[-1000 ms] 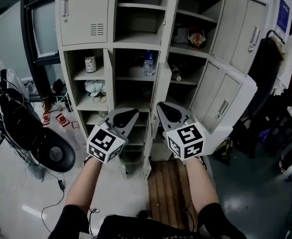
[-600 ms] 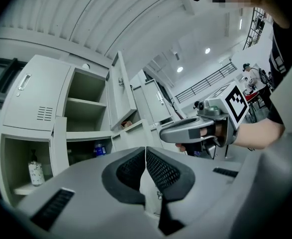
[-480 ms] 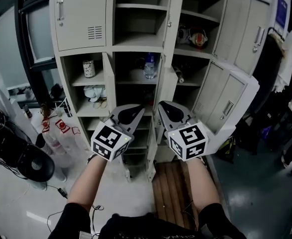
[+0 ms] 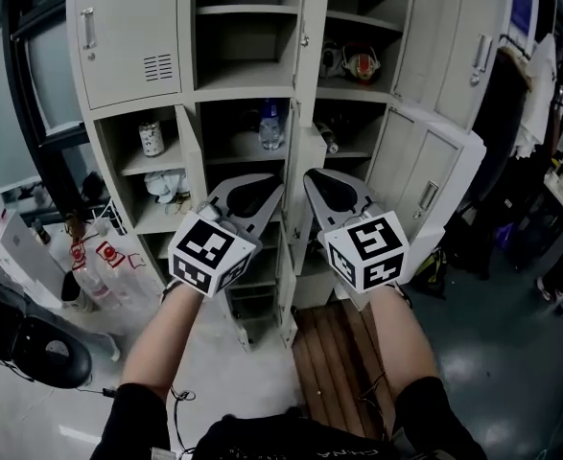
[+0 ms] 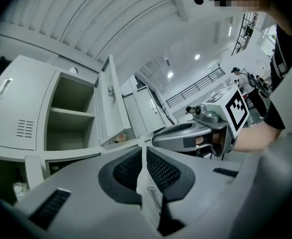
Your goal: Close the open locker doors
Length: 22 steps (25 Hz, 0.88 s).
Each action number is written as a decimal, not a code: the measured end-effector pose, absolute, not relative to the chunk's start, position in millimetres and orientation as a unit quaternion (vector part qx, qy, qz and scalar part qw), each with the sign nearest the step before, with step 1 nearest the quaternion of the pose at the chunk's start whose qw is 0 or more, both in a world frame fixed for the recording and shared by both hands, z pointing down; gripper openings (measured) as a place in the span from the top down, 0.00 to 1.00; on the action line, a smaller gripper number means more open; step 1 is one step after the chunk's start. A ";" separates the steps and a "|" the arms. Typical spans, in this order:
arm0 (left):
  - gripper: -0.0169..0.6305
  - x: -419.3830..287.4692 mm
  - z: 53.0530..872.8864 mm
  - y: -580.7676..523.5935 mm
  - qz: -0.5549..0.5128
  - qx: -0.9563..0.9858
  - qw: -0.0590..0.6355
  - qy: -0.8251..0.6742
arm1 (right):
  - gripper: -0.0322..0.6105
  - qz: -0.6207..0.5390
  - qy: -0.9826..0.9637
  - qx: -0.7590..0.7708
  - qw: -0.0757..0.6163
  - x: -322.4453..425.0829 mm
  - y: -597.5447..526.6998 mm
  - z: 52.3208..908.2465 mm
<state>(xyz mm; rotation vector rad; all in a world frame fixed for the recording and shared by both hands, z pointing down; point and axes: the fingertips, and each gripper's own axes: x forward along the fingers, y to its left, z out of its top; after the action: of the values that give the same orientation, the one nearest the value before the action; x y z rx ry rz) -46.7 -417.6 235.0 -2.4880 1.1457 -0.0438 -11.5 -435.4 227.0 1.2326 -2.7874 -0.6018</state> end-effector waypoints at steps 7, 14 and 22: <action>0.78 -31.4 189.4 -434.1 -0.021 -0.884 0.217 0.414 | 0.90 -0.192 -0.896 0.401 -0.008 11.6 -448.3 172.7; 0.73 -25.3 144.0 -462.3 -0.002 -0.852 0.227 0.472 | 0.90 -0.186 -0.903 0.387 -0.021 12.3 -461.2 127.6; 0.73 -16.9 139.3 -486.5 -0.019 -0.841 0.215 0.496 | 0.90 -0.174 -0.914 0.366 -0.027 9.6 -476.0 113.5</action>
<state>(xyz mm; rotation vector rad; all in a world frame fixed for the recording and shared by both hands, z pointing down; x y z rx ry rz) -16.9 -486.5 139.3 -2.3324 1.3765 -0.0522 9.6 -476.0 113.5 1.1701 -2.9200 -0.5575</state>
